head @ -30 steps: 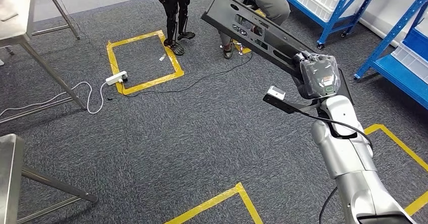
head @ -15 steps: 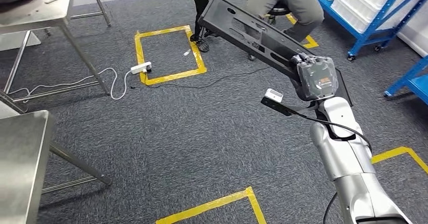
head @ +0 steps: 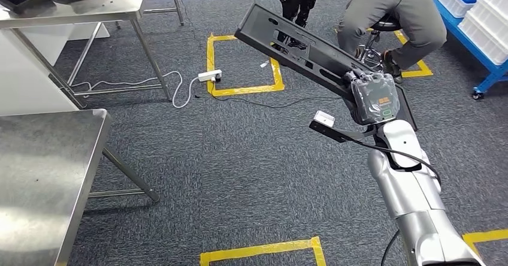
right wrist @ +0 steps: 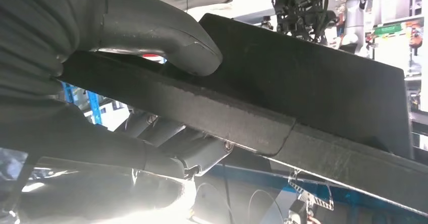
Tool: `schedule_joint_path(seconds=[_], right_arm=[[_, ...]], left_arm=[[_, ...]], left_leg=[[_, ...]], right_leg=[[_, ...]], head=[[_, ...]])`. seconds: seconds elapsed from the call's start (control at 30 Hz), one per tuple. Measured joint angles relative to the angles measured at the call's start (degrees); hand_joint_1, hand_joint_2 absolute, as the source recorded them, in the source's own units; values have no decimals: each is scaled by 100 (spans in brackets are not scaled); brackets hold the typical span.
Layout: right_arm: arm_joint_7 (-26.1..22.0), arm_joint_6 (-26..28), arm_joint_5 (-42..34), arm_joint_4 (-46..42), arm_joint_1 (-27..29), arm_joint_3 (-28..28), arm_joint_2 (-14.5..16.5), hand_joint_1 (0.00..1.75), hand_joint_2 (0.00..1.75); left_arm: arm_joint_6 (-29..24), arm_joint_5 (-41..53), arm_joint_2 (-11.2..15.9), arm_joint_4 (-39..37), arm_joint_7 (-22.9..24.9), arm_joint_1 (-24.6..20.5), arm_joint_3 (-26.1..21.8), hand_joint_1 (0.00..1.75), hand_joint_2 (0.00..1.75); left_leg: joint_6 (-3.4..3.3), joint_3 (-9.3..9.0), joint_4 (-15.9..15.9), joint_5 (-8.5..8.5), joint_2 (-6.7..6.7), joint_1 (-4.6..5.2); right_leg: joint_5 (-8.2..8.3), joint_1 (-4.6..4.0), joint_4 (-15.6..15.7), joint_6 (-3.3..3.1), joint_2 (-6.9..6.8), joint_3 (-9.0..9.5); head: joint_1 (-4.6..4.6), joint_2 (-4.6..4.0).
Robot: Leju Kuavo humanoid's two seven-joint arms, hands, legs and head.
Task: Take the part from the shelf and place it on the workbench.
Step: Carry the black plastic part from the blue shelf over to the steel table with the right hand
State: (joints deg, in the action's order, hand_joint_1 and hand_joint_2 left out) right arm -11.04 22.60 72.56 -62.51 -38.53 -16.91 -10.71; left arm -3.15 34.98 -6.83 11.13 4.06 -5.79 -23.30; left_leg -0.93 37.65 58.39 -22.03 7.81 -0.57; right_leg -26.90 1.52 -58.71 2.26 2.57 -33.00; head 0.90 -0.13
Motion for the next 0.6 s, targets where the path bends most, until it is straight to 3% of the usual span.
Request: schedule_joint_path(seconds=[0.03,0.1,0.13,0.17,0.23,0.27,0.33,0.37,0.43,0.47,0.5,0.53,0.6], right_arm=[[0,0,2,-1,-5,-2,6,162,175],[1,1,4,-2,-23,-1,11,162,175],[1,2,5,-2,-28,2,4,162,175],[2,2,6,-2,-29,5,-2,162,175],[2,3,6,-1,-24,10,-10,162,175],[1,4,4,-1,-22,10,-12,162,175],[-5,10,-3,0,-25,14,-15,162,175],[-11,14,-8,0,-30,20,-20,162,175],[-25,25,-17,2,-44,33,-39,162,175],[-28,31,-19,5,-50,36,-44,162,175],[-30,37,-20,9,-59,36,-43,162,175],[-30,43,-17,13,-67,33,-39,162,175],[-32,62,-12,22,-82,33,-39,162,175]], left_arm=[[0,2,-1,0,1,10,0,0,175],[0,8,-3,0,0,13,0,0,175],[0,17,-5,0,0,6,1,0,175],[0,29,-11,0,1,-1,2,0,175],[1,57,-25,0,1,-7,8,0,175],[2,72,-30,0,1,-6,11,0,175],[2,98,-31,1,5,-10,22,0,175],[2,105,-30,3,8,-20,32,0,175],[2,112,-28,6,15,-49,50,0,175],[2,116,-28,7,17,-59,55,0,175],[2,119,-28,7,19,-65,56,0,175],[1,123,-29,7,20,-62,57,0,175],[-1,136,-32,8,26,-68,57,0,175]], left_leg=[[26,21,15,-10,-68,0],[62,154,296,-201,-400,4],[76,283,594,-371,-591,6],[88,455,974,-562,-692,-1],[102,726,1563,-775,-738,-15],[101,737,1604,-749,-749,-16],[69,437,1077,-466,-850,-9],[46,220,689,-335,-991,14],[-19,-42,190,-200,-1168,64],[-44,-63,119,-197,-1168,90],[-77,-54,102,-178,-1084,96],[-108,-63,74,-157,-1020,87],[-184,-90,10,-106,-896,56]], right_leg=[[17,4,6,-36,-58,4],[41,12,24,-140,-180,14],[42,-11,26,-182,-242,15],[37,-35,26,-220,-311,13],[26,-74,25,-245,-456,11],[21,-86,25,-251,-527,11],[12,-103,24,-259,-658,20],[2,-125,22,-255,-719,24],[-16,-178,19,-234,-838,25],[-24,-199,19,-216,-902,26],[-31,-211,21,-198,-965,35],[-50,-207,6,-174,-953,25],[-189,-179,-216,-146,-699,-68]], head=[[3,0],[28,0],[40,0],[52,0],[51,0],[53,0],[53,0],[54,0],[44,0],[36,0],[30,0],[27,0],[24,0]])
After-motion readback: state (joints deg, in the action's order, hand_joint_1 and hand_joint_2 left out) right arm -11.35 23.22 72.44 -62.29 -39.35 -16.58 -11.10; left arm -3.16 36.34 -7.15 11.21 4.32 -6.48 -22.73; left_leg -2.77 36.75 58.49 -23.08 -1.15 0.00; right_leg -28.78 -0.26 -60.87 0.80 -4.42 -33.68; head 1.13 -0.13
